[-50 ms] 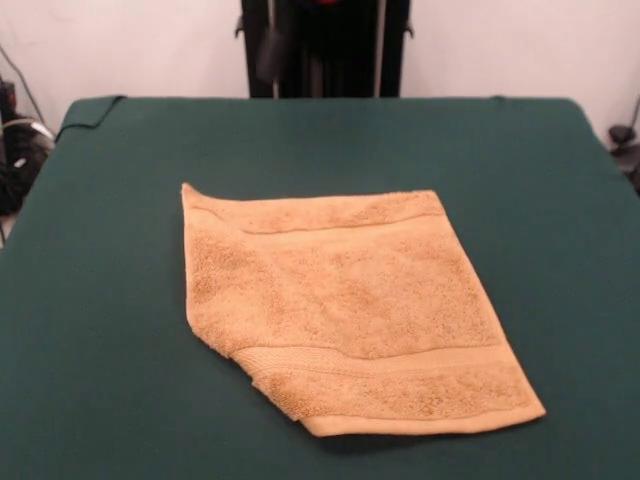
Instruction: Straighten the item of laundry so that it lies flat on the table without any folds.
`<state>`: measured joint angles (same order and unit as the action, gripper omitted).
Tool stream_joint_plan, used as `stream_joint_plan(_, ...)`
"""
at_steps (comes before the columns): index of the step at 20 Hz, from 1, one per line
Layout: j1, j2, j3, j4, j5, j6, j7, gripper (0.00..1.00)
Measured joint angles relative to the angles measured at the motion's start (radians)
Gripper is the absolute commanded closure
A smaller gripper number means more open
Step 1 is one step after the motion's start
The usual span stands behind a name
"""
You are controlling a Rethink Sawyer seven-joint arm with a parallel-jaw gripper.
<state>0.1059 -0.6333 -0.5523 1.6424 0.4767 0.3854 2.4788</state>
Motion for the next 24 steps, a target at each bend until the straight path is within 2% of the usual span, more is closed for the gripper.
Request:
stream_joint_plan(2, -0.050, -0.029, 0.035, 0.035, -0.052, -0.044, -0.024, 1.00)
stream_joint_plan(4, -0.128, -0.071, 0.102, 0.093, -0.141, -0.107, -0.035, 1.00)
stream_joint_plan(8, -0.192, -0.102, 0.174, 0.145, -0.245, -0.150, -0.035, 1.00)
stream_joint_plan(9, -0.207, -0.111, 0.203, 0.162, -0.294, -0.155, -0.035, 1.00)
stream_joint_plan(14, -0.195, -0.110, 0.251, 0.176, -0.375, -0.154, -0.035, 1.00)
stream_joint_plan(24, -0.163, -0.083, 0.289, 0.174, -0.415, -0.064, -0.035, 1.00)
